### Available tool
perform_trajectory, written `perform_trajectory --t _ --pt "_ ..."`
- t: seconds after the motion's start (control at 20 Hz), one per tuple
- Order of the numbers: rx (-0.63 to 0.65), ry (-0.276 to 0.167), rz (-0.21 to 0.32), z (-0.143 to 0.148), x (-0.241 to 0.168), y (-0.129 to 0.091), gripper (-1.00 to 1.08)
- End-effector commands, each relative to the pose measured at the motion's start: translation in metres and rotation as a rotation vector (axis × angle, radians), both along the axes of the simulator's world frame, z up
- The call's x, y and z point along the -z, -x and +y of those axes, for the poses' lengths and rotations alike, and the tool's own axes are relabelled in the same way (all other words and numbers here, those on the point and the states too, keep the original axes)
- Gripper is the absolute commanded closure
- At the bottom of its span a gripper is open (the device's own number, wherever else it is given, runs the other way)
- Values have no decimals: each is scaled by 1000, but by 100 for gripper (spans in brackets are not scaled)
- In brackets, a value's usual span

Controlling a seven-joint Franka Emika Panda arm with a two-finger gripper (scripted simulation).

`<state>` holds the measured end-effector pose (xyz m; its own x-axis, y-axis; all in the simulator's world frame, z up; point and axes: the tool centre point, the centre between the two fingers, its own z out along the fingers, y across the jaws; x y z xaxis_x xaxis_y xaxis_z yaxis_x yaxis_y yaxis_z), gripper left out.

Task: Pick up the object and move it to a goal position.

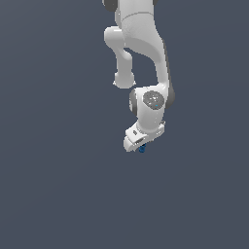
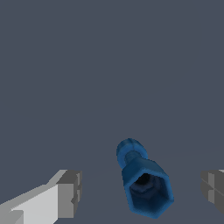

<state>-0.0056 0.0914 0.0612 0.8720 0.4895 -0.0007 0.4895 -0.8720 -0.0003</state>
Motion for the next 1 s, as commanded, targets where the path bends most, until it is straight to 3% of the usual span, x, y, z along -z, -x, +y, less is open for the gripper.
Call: perform_trajectory --t 0.0,0.25,0.3,0.95 --pt "-2 0 0 0 11 0 -92" --pt "-2 0 -1 0 18 -1 -92" --pt "-2 0 -1 0 18 -1 108" --pt "-2 0 -1 -1 16 -1 108"
